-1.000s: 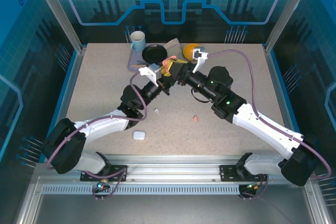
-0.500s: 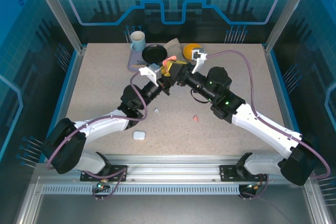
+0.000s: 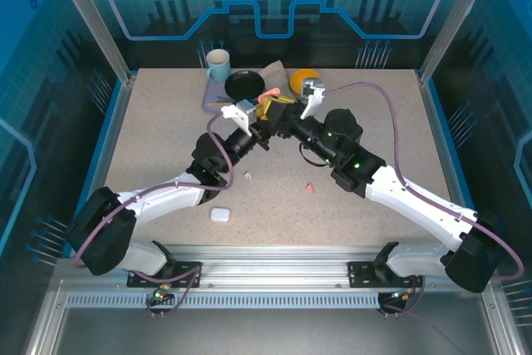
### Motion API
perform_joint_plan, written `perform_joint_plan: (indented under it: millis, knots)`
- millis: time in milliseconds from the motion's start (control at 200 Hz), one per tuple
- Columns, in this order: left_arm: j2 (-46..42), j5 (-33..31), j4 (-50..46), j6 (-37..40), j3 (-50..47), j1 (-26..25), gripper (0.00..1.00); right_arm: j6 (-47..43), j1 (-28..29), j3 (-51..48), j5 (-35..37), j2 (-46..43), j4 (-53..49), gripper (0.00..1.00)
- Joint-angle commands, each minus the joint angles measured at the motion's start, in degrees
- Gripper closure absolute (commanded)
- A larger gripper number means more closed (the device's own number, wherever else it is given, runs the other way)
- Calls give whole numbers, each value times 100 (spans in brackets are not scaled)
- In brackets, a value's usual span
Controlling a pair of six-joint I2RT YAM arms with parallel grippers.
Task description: Insert the wireless bluetooth earbuds into the charging case
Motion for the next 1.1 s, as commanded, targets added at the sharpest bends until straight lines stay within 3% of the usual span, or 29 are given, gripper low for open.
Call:
perform_joint_plan:
  millis: [0, 565, 1090]
  knots:
    - [44, -147, 249, 10, 293, -36, 100, -304, 281, 29, 297, 17, -309, 80]
    - [44, -343, 198, 220, 327, -77, 100, -702, 487, 99, 701, -93, -693, 83]
    - [71, -311, 125, 224, 293, -93, 100, -392, 297, 403, 768, -86, -339, 83]
